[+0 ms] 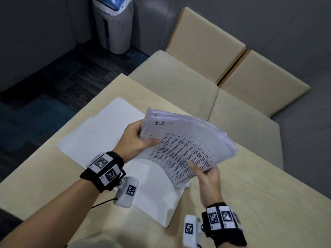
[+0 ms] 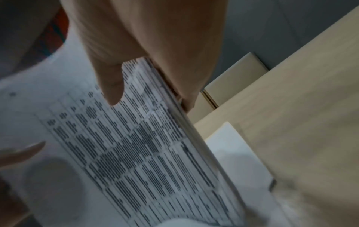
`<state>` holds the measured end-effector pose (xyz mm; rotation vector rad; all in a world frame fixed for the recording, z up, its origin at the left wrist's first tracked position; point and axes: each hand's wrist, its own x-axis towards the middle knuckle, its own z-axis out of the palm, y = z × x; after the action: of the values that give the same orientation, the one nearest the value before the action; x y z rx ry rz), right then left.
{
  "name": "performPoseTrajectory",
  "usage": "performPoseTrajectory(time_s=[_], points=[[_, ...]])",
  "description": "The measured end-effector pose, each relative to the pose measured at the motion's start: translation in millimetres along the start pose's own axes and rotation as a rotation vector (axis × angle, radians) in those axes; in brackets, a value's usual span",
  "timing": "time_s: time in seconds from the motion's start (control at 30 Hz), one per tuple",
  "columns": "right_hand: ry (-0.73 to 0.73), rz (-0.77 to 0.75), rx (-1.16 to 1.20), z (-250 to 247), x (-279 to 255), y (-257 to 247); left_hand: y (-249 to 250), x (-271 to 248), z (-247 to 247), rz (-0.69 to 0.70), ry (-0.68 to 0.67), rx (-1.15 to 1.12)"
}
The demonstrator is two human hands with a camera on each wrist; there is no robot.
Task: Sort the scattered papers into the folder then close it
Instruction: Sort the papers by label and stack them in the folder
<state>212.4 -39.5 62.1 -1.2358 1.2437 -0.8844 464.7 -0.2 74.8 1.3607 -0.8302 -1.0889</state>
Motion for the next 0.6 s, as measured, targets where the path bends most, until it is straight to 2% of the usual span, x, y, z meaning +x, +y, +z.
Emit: performPoseTrajectory(time_s=[0.13, 0.3, 0.43, 0.5, 0.6], points=[[-0.026, 0.073, -0.126, 9, 2, 17, -20, 0, 14, -0.034, 0.021, 0.060], [0.092, 0.054, -0.150, 15, 11, 16, -25, 12, 11, -0.017, 0.012, 0.202], [0.130, 0.219, -0.092, 12, 4, 35, -39, 27, -23, -0.020, 0.088, 0.428], [0.129, 0.366, -0.085, 13, -4, 48, -55, 32, -55, -0.096, 0.191, 0.652], [0.088, 0.559, -0.075, 12, -13, 69, -72, 28, -108, -0.390, 0.339, 1.088]])
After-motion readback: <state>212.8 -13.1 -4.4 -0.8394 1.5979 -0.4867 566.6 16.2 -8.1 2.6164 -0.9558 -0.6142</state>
